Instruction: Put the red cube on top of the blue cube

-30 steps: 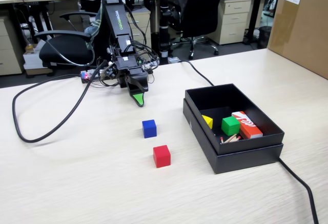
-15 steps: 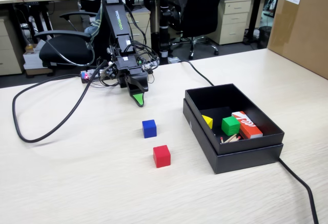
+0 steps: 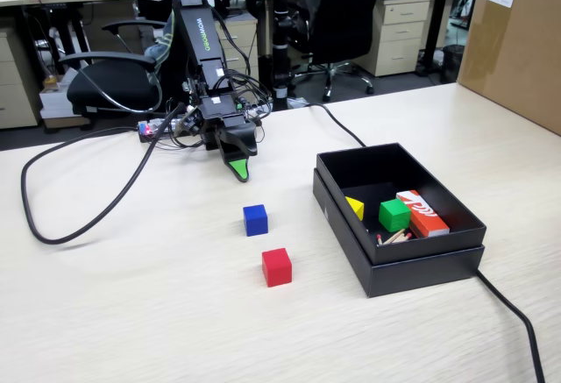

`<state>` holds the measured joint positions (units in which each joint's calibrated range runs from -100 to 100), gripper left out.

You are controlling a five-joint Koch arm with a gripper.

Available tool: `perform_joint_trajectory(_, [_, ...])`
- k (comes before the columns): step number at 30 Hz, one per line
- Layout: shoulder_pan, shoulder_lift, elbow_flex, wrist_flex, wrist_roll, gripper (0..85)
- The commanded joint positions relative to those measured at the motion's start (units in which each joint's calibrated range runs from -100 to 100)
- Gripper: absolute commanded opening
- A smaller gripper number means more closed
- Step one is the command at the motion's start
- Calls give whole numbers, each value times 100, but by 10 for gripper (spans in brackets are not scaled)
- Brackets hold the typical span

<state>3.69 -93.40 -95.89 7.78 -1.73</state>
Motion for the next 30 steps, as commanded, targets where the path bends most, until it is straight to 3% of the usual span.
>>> perform_joint_trajectory(1, [15, 5, -12, -74, -5, 480])
perform_joint_trajectory(4, [-5, -178, 115, -307, -10, 477])
perform_joint_trajectory(12, [-5, -545, 1729, -2847, 205, 479])
perform_joint_trajectory(21, [39, -408, 4131, -4878, 361, 471])
perform_joint_trajectory(30, [-24, 2840, 7957, -6424, 474, 447])
